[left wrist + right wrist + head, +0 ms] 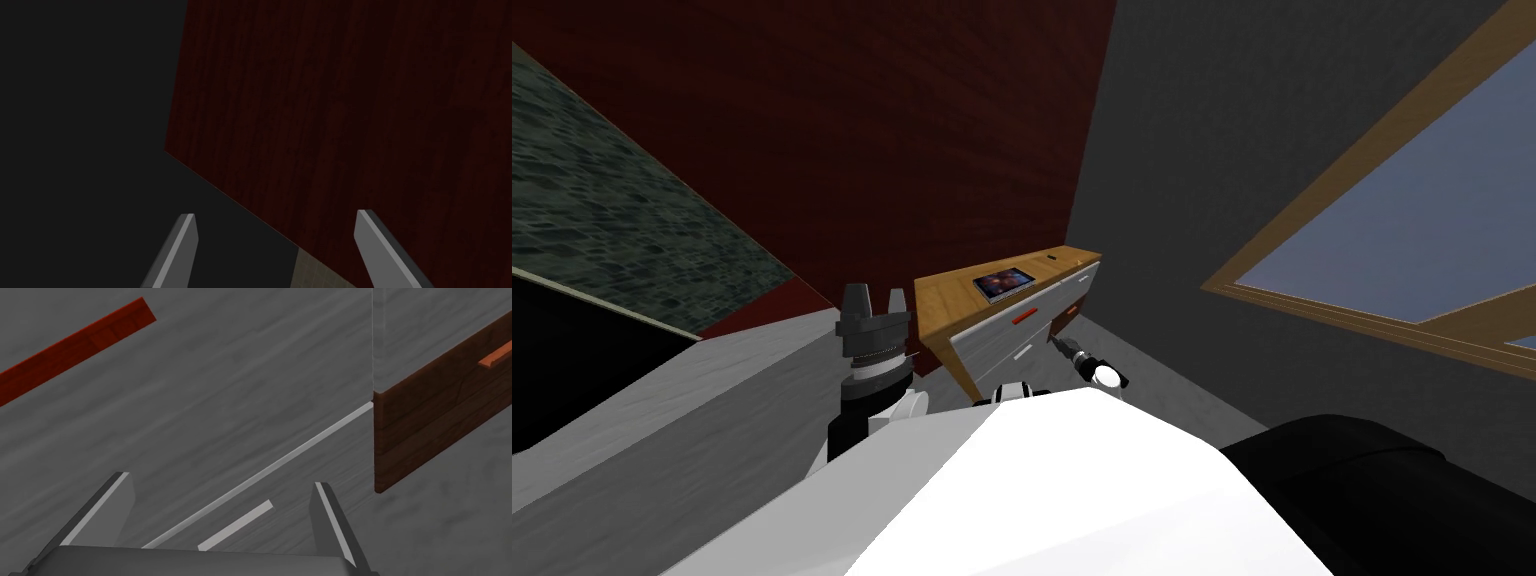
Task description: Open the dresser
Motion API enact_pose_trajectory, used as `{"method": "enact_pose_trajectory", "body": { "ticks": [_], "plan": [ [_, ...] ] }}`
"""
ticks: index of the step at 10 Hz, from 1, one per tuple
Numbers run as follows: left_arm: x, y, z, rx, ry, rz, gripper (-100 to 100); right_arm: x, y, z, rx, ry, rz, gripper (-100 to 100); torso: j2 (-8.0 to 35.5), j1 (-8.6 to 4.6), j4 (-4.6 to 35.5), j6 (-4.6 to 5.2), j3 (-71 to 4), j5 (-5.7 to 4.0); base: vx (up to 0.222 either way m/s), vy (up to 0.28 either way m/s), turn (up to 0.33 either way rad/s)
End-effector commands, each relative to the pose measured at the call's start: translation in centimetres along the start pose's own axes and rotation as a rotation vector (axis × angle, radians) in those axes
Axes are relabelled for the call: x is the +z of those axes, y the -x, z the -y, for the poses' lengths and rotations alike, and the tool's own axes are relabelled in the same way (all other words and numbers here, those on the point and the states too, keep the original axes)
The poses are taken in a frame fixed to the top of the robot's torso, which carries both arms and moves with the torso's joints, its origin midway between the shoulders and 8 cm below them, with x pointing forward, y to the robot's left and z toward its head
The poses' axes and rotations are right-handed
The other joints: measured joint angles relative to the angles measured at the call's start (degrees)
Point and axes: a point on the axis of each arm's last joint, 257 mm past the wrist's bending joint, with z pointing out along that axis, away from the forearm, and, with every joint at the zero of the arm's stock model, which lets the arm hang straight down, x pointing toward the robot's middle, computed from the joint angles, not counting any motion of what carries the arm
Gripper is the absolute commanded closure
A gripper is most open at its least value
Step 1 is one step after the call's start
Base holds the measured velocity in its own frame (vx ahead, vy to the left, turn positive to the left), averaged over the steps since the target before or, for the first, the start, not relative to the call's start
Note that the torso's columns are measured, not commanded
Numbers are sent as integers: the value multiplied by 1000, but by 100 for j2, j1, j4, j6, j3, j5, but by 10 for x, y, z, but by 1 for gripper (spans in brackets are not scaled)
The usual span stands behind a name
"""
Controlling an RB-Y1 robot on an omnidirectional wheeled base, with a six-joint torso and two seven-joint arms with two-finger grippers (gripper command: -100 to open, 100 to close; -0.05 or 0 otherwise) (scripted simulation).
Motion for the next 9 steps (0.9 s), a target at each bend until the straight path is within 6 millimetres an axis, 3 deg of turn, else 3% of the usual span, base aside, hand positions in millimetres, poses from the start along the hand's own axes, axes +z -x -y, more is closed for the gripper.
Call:
{"method": "enact_pose_trajectory", "body": {
  "ticks": [1,9],
  "plan": [
    [0,0,0,0,0,0,0,6,2,3,119,-45,13,-100,-1,2,0,0,0,1,5,1,89],
    [0,0,0,0,0,0,0,16,-3,9,381,-144,19,-100,-1,-1,0,1,-1,0,3,3,54]
  ]
}}
